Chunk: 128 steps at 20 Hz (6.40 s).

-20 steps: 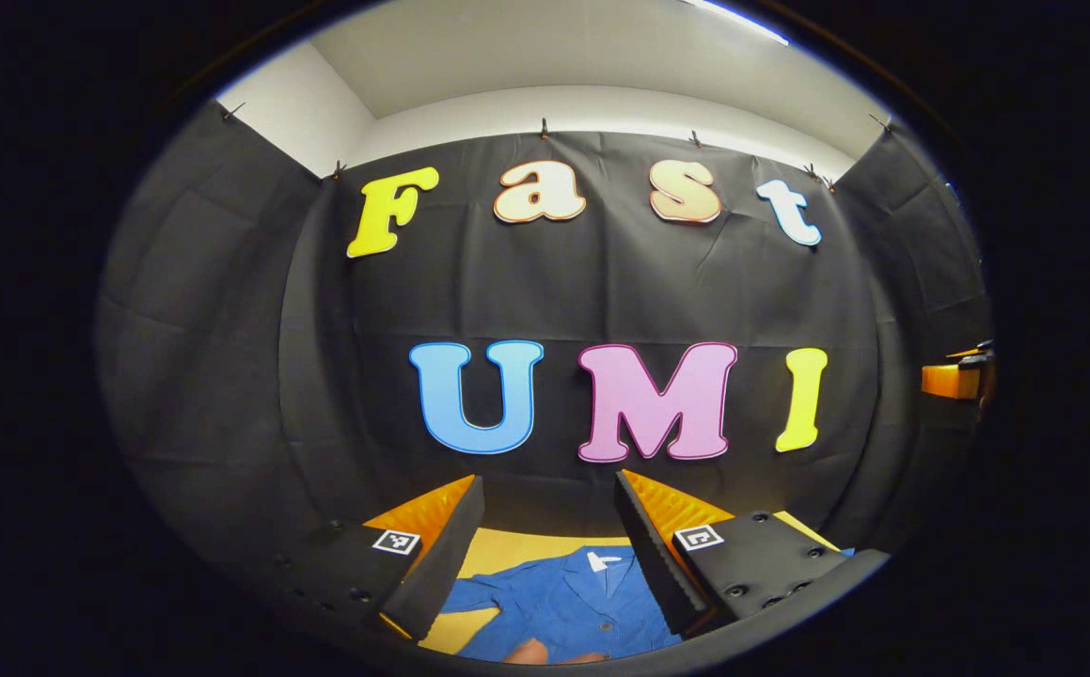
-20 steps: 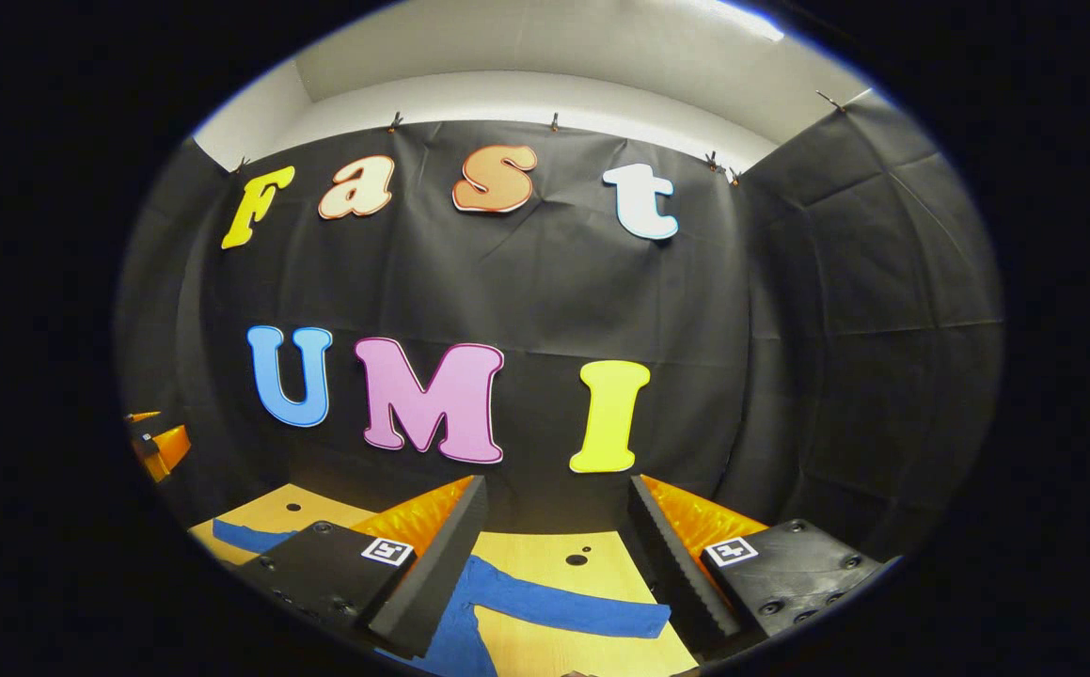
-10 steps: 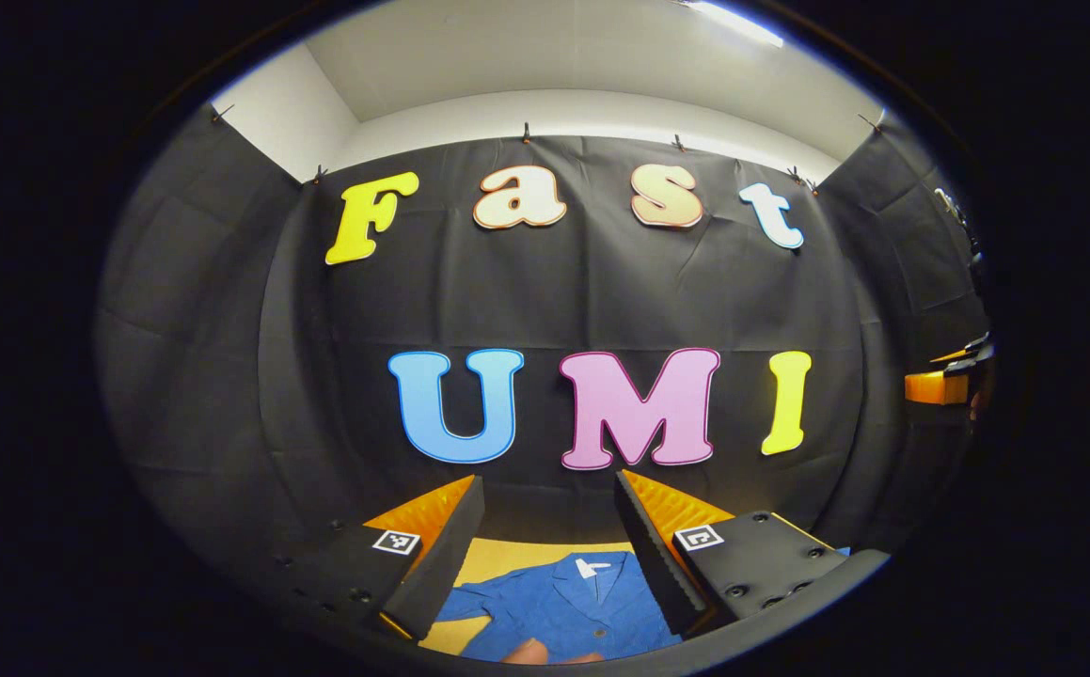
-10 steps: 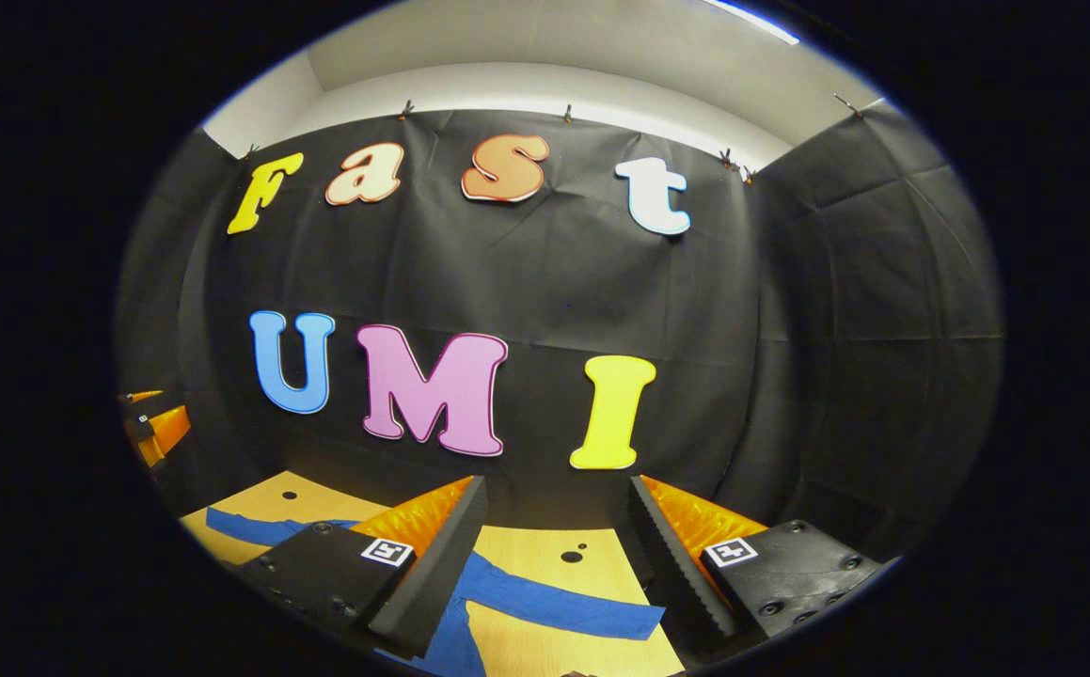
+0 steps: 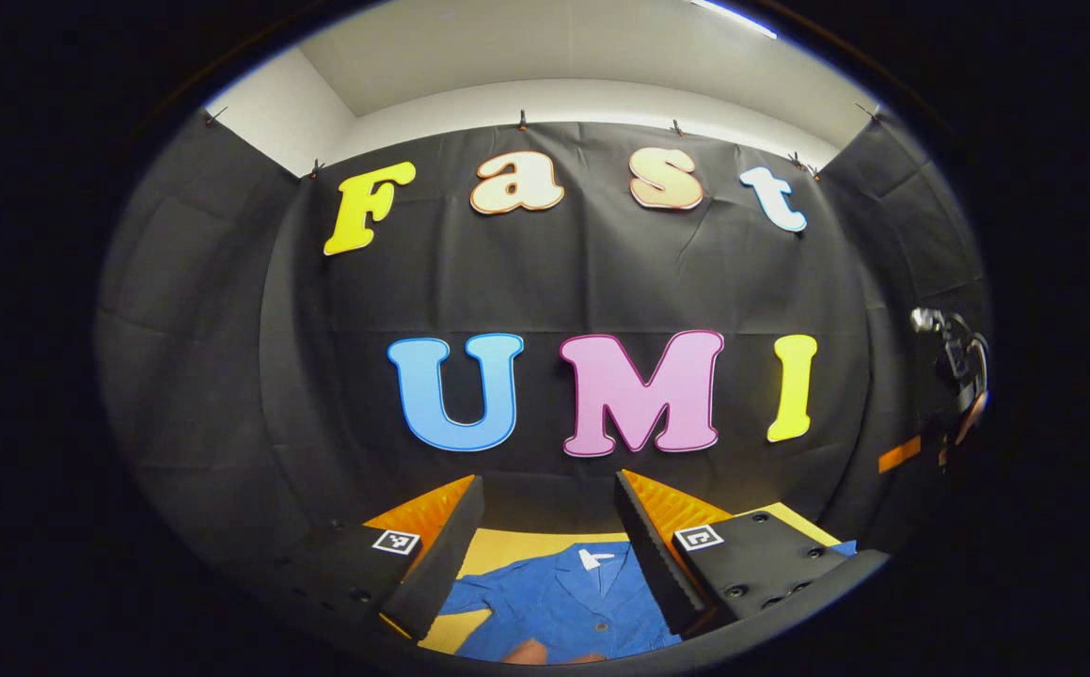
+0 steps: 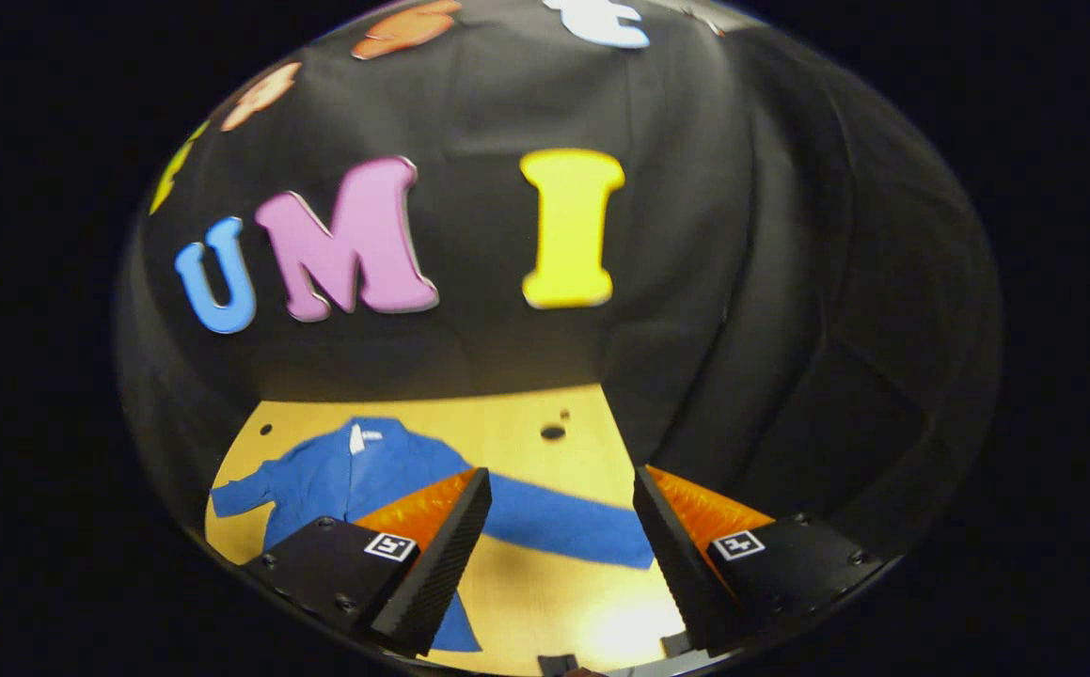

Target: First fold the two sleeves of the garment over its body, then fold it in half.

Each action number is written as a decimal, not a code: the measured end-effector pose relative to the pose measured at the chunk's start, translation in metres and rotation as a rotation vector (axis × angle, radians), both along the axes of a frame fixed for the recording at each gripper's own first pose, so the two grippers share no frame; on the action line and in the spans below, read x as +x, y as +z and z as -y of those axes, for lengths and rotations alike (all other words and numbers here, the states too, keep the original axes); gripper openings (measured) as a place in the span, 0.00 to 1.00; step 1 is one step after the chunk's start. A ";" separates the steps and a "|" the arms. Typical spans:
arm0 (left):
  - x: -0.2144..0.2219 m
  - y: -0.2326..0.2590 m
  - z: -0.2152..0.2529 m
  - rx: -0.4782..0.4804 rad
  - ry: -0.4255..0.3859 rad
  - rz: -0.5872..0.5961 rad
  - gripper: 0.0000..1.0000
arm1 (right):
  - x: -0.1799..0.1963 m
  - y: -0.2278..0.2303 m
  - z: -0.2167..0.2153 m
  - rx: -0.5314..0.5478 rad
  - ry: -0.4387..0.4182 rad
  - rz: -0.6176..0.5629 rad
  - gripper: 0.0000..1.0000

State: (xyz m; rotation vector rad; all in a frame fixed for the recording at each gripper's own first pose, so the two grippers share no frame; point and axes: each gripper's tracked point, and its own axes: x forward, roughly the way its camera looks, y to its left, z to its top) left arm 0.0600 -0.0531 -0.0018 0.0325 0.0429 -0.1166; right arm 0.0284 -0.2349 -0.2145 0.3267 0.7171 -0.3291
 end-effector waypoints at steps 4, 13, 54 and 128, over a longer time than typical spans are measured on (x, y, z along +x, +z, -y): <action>-0.002 -0.013 0.006 0.044 0.061 -0.038 0.81 | -0.019 -0.145 0.030 0.168 0.000 -0.380 1.00; -0.013 -0.041 0.027 0.099 0.203 -0.150 0.81 | -0.037 -0.293 0.072 0.350 -0.081 -0.751 1.00; 0.024 -0.159 -0.296 0.025 0.293 -0.263 0.81 | 0.258 -0.019 -0.414 0.278 0.411 -0.043 0.05; 0.222 -0.207 -0.114 -0.104 -0.283 -0.727 0.00 | -0.033 0.022 -0.293 0.651 0.177 0.120 0.96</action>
